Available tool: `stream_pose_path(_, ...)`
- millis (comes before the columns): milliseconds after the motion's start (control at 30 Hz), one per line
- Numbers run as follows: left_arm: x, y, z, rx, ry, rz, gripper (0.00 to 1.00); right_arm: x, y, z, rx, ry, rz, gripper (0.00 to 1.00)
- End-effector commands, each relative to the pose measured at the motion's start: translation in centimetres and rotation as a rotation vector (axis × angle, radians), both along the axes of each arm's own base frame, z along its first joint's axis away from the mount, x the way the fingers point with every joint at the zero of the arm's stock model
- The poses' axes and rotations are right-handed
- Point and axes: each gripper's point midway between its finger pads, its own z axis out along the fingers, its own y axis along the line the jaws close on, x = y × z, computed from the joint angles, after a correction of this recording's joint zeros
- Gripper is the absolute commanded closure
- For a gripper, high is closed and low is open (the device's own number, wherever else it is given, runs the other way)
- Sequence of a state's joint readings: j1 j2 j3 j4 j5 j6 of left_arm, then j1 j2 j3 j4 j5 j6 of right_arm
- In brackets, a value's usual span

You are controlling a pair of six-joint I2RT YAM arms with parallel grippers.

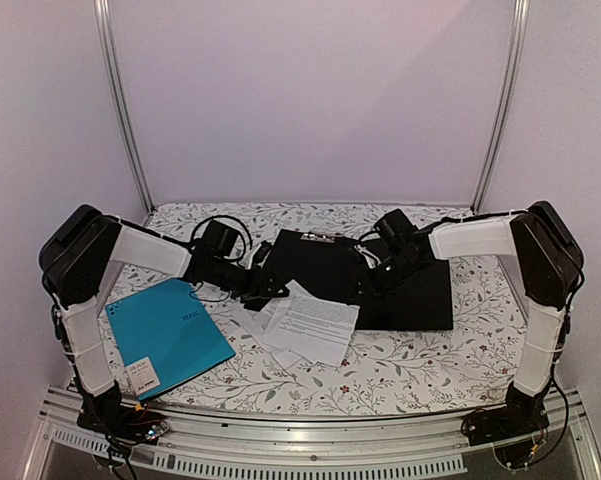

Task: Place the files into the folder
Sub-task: Adjust the file at the center of the board.

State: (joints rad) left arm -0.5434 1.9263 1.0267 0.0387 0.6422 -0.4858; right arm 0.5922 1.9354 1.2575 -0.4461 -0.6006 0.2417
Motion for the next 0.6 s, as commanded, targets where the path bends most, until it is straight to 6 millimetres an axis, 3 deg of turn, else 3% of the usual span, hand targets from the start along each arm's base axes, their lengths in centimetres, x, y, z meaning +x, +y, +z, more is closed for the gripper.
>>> stream_pose_path(0,-0.9,-0.4,-1.5,0.003,0.022,-0.03,0.31,1.4,0.1,0.8,0.037,-0.046,-0.088,1.0)
stream_pose_path(133,-1.0,-0.5,-1.9,-0.001,0.042,-0.027,0.34,1.7,0.1,0.3,0.07,-0.043,-0.149,1.0)
stream_pose_path(333,-1.7,-0.4,-2.0,-0.027,0.071,-0.019,0.43,1.7,-1.4,-0.7,0.08,-0.051,-0.303,1.0)
stream_pose_path(567,-2.7,-0.1,-2.4,-0.029,0.091,-0.026,0.51,1.8,-2.2,0.5,0.106,-0.092,-0.372,1.0)
